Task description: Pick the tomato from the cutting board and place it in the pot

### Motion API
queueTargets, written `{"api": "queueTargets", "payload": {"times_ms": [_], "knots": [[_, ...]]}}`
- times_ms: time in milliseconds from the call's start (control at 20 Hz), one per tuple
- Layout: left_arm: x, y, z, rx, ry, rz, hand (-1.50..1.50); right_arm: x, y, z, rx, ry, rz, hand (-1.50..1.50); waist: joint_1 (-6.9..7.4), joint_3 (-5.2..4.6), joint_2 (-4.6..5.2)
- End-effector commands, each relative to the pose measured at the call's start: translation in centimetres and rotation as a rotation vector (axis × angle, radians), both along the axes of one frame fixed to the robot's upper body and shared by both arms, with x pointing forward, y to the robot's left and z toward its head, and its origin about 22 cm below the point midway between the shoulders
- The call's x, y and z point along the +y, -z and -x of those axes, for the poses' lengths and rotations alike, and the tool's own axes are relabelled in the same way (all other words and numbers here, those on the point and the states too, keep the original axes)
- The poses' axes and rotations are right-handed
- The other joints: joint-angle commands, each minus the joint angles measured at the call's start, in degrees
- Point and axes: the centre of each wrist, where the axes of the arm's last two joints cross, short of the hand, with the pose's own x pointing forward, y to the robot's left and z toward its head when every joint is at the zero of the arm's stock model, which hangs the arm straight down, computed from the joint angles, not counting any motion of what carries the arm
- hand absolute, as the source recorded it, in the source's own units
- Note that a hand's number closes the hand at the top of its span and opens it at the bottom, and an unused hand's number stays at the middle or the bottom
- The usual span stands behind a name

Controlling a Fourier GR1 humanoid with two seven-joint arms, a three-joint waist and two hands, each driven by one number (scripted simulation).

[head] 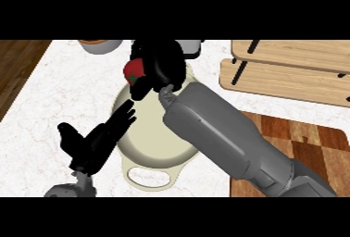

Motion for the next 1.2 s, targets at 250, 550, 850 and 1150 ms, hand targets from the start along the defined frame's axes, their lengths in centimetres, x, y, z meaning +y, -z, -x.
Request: {"api": "queueTargets", "payload": {"times_ms": [250, 550, 850, 1150], "knots": [[-0.7, -0.1, 0.3, 0.005, 0.044, -0.003, 0.00, -1.0, 4.5, -1.7, 0.144, 0.087, -0.219, -1.50, 2.82, 0.03, 0.69], [-1.5, -0.7, -0.5, -0.023, 0.055, 0.005, 0.00, -1.8, 5.1, -1.7, 0.085, 0.052, -0.454, -1.50, 2.98, 0.09, 0.94], [-0.2, -0.5, -0.7, -0.018, 0.039, 0.001, 0.00, -2.1, 6.6, -1.8, -0.010, 0.081, -0.542, -1.50, 3.12, 0.06, 0.90], [0.0, -0.4, 0.2, 0.005, 0.008, -0.004, 0.00, -1.8, 5.8, -3.1, -0.057, 0.158, -0.531, -1.50, 0.25, 0.05, -0.09]]}}
